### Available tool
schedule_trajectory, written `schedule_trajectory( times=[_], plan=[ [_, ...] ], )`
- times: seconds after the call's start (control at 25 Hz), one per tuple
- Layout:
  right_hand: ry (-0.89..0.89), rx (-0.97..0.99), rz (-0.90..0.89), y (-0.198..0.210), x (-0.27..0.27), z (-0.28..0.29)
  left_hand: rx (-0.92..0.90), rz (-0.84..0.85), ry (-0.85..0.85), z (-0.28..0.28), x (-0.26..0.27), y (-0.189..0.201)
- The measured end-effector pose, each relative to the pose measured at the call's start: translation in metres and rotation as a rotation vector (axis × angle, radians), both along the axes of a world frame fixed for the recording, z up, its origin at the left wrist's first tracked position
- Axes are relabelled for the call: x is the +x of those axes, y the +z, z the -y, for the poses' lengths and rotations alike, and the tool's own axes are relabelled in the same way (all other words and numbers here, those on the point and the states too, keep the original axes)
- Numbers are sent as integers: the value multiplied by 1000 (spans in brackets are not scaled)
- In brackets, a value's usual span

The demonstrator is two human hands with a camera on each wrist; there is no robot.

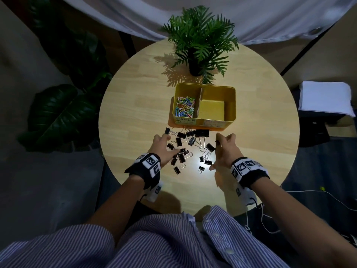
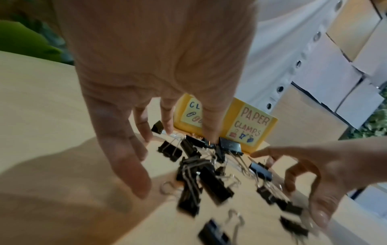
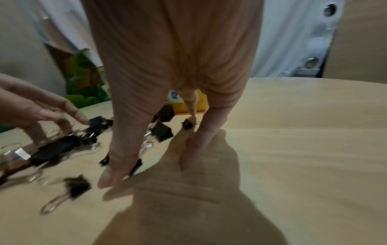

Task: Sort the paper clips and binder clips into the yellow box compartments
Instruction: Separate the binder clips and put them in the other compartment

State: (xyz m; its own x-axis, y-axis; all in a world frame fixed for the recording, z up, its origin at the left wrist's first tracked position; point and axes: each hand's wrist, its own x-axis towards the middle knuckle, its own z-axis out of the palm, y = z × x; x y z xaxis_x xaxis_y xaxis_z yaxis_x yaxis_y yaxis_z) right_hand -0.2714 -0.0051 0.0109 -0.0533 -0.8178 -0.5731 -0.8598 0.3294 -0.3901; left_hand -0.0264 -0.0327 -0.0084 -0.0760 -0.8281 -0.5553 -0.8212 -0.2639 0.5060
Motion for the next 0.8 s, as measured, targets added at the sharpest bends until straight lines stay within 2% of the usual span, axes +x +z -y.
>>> schedule_trajectory(
  times=[0.12, 0.28, 0.44, 0.64, 0.8],
  plan=[
    [73, -32, 3, -9, 16, -2, 43, 68, -103, -13, -5, -2],
    [69, -70, 43, -15, 37, 4, -33, 202, -227, -18, -33, -11],
    [96, -105, 79, -24, 48, 8, -152, 111, -170, -16, -38, -16],
    [87, -148, 85, -34, 38, 8, -175, -5, -79, -12, -34, -8],
    [-124, -130, 305, -18, 17, 13, -148, -55, 1, -11, -32, 0]
  ],
)
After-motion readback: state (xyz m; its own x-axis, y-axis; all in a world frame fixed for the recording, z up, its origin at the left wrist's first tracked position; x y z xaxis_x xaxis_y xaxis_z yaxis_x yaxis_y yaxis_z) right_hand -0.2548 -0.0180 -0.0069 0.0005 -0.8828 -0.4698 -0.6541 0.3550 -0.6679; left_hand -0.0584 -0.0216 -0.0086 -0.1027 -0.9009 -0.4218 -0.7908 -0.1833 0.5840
